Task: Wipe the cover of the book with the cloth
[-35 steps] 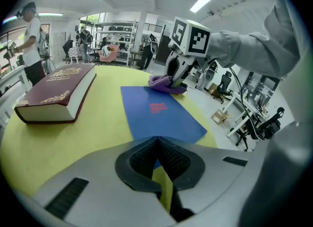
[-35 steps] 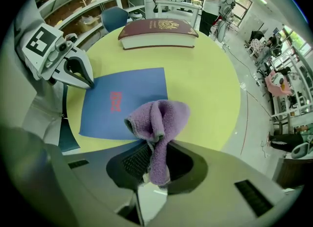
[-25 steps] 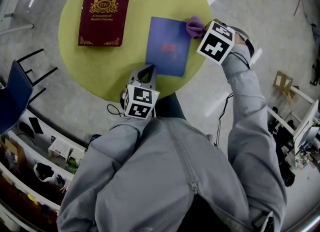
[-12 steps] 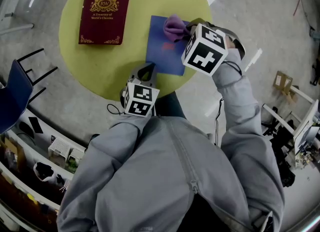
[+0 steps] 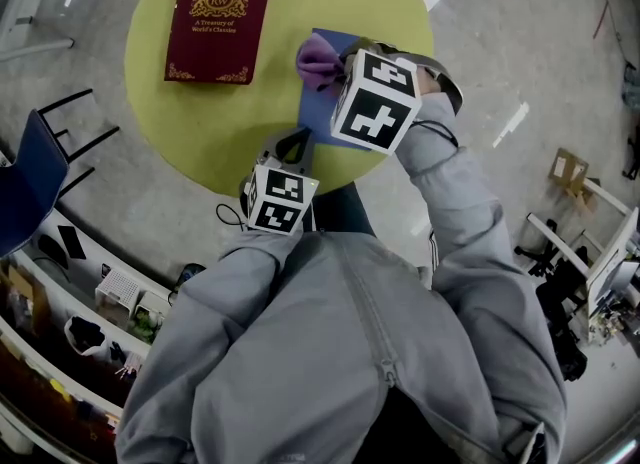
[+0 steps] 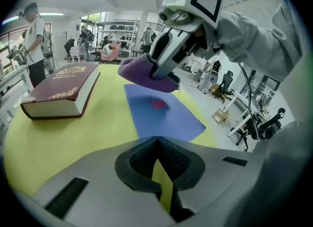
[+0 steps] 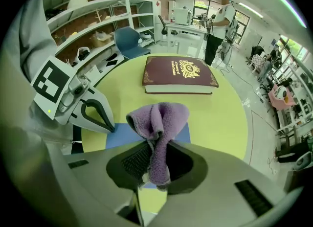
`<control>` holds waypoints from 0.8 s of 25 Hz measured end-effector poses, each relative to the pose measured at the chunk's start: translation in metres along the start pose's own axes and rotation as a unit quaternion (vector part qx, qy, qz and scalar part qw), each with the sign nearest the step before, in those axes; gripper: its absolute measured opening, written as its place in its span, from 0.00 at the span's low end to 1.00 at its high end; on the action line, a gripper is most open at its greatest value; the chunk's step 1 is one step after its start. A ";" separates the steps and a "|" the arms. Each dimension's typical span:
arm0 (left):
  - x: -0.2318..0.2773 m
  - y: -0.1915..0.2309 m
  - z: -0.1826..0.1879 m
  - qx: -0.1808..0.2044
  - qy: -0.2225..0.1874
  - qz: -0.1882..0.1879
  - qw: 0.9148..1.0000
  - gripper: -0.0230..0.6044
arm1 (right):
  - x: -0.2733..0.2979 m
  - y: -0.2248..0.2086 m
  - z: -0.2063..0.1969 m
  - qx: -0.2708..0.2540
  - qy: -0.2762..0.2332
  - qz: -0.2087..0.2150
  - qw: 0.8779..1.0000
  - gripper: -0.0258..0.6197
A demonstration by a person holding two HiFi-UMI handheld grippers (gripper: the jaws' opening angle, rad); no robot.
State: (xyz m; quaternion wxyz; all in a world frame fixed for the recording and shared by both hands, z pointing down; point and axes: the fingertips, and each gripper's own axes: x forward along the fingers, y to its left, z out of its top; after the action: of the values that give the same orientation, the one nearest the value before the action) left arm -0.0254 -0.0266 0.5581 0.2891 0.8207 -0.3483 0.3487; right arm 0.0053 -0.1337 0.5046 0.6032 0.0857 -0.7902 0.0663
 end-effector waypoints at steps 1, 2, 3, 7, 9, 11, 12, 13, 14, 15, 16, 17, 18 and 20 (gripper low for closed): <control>0.001 0.001 -0.001 -0.003 0.001 0.000 1.000 0.06 | 0.003 0.001 0.005 -0.003 -0.002 0.002 1.000 0.19; 0.001 0.001 -0.002 -0.007 0.002 -0.001 1.000 0.06 | 0.006 0.002 0.009 -0.005 -0.002 0.003 1.000 0.19; 0.001 0.002 -0.002 -0.010 0.002 -0.001 1.000 0.06 | 0.009 0.003 0.012 -0.007 -0.002 0.004 1.000 0.19; 0.002 0.002 -0.003 -0.015 -0.001 -0.002 1.000 0.06 | 0.026 0.005 0.017 -0.006 0.005 0.011 1.000 0.19; 0.002 0.002 -0.002 -0.016 -0.004 -0.002 1.000 0.06 | 0.032 0.005 0.019 -0.006 0.011 0.016 1.000 0.19; 0.002 0.002 -0.002 -0.018 -0.004 -0.002 1.000 0.06 | 0.038 0.005 0.020 -0.008 0.018 0.019 1.000 0.19; 0.002 0.002 -0.002 -0.018 -0.004 -0.002 1.000 0.06 | 0.040 0.004 0.020 -0.008 0.021 0.021 1.000 0.19; 0.002 0.002 -0.002 -0.019 -0.004 -0.002 1.000 0.06 | 0.043 0.004 0.019 -0.007 0.025 0.023 0.999 0.19; 0.002 0.002 -0.002 -0.019 -0.004 -0.002 1.000 0.06 | 0.044 0.004 0.019 -0.007 0.029 0.025 0.999 0.19; 0.002 0.002 -0.002 -0.020 -0.005 -0.002 1.000 0.06 | 0.046 0.004 0.018 -0.007 0.032 0.027 0.999 0.19; 0.002 0.003 -0.002 -0.021 -0.004 -0.003 1.000 0.06 | 0.047 0.004 0.018 -0.008 0.033 0.029 0.999 0.19; 0.002 0.003 -0.002 -0.022 -0.004 -0.003 1.000 0.06 | 0.048 0.004 0.017 -0.009 0.034 0.030 0.999 0.19; 0.002 0.003 -0.003 -0.023 -0.003 -0.003 1.000 0.06 | 0.048 0.004 0.016 -0.010 0.035 0.031 0.999 0.19; 0.003 0.004 -0.003 -0.025 -0.003 -0.002 1.000 0.06 | 0.048 0.003 0.011 -0.014 0.042 0.032 0.999 0.19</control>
State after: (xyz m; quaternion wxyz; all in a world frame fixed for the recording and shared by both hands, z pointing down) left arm -0.0278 -0.0278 0.5626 0.3087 0.8152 -0.3561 0.3366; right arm -0.0178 -0.1354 0.5479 0.6345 0.0488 -0.7674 0.0781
